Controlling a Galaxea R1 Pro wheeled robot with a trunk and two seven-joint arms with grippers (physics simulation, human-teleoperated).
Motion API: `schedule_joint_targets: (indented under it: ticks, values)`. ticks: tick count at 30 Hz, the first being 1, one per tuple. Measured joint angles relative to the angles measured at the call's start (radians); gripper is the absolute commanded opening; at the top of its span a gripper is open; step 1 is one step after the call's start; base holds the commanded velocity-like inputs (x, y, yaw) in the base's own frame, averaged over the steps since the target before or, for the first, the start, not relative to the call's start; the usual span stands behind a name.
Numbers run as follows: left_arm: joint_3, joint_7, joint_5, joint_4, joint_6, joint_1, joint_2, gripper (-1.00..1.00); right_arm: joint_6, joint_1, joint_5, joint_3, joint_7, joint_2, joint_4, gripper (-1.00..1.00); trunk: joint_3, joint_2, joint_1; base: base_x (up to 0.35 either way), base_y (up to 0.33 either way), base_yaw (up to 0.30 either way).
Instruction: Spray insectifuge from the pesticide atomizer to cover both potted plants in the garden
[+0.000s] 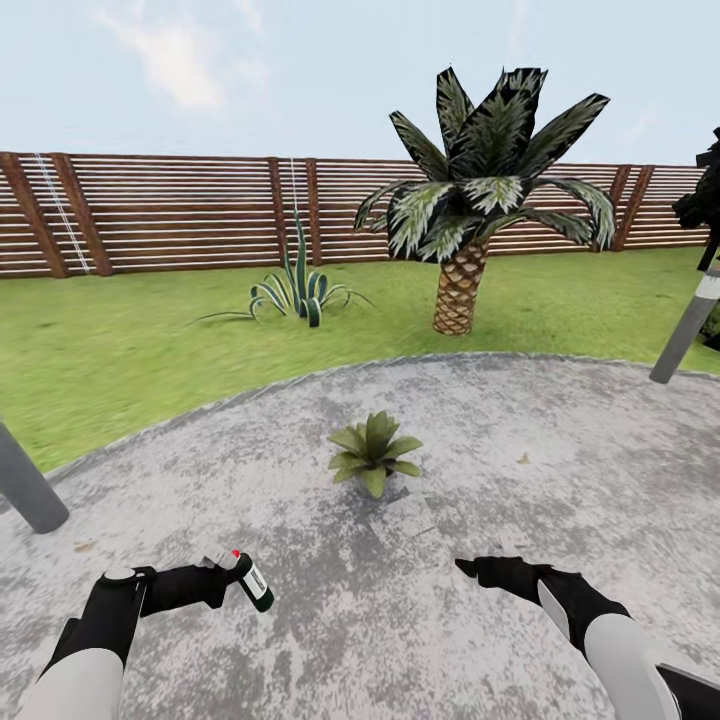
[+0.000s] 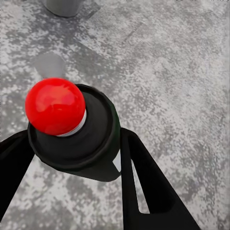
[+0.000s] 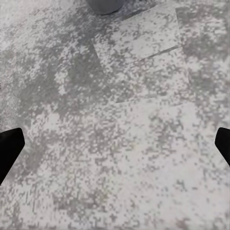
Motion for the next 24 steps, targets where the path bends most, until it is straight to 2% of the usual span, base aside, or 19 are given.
schedule_joint_targets:
  ticks: [24]
  values:
    - [0.0, 0.0, 0.0, 0.0, 0.0, 0.001, 0.0, -1.0, 0.0, 0.0, 0.0, 0.0, 0.0, 0.0, 0.0, 1.0, 0.075, 0.168, -0.092, 0.0, 0.0, 0.0]
